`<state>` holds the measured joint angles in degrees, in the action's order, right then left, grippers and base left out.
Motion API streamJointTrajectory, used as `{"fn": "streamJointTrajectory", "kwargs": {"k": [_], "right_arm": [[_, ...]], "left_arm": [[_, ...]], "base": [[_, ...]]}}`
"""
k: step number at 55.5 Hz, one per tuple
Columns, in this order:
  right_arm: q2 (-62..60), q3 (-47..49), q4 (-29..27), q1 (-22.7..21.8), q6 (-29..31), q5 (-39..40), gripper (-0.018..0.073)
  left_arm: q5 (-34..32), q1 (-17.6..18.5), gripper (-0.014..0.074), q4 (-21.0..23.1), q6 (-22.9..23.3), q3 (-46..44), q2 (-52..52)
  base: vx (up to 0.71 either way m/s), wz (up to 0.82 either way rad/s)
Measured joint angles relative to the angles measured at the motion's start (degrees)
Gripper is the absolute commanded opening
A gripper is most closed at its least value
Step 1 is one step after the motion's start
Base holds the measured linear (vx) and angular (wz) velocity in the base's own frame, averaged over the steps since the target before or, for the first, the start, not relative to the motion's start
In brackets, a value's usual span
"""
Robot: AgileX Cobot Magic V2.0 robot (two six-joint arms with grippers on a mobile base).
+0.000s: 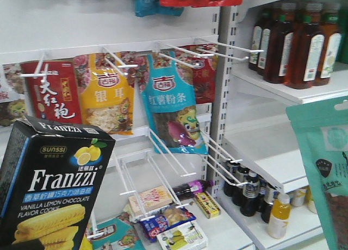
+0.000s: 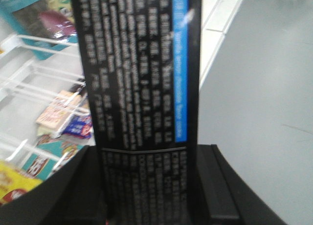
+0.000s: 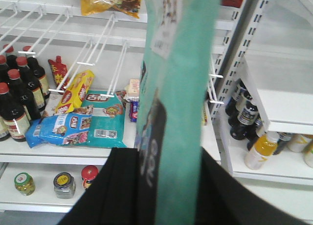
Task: Pick snacks and fruit into basket
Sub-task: 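Turn the base away from the shelf holding both items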
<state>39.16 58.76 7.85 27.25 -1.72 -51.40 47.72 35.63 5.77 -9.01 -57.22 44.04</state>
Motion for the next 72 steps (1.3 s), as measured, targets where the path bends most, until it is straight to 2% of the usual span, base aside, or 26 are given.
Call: {"fn": "streamJointTrajectory", "kwargs": {"k": [72], "right_arm": [[0.00, 0.00, 0.00, 0.00, 0.00, 0.00, -0.0007]], "left_arm": [[0.00, 0.00, 0.0040, 0.00, 0.00, 0.00, 0.00]], "base": [[-0.09, -0.47]]}}
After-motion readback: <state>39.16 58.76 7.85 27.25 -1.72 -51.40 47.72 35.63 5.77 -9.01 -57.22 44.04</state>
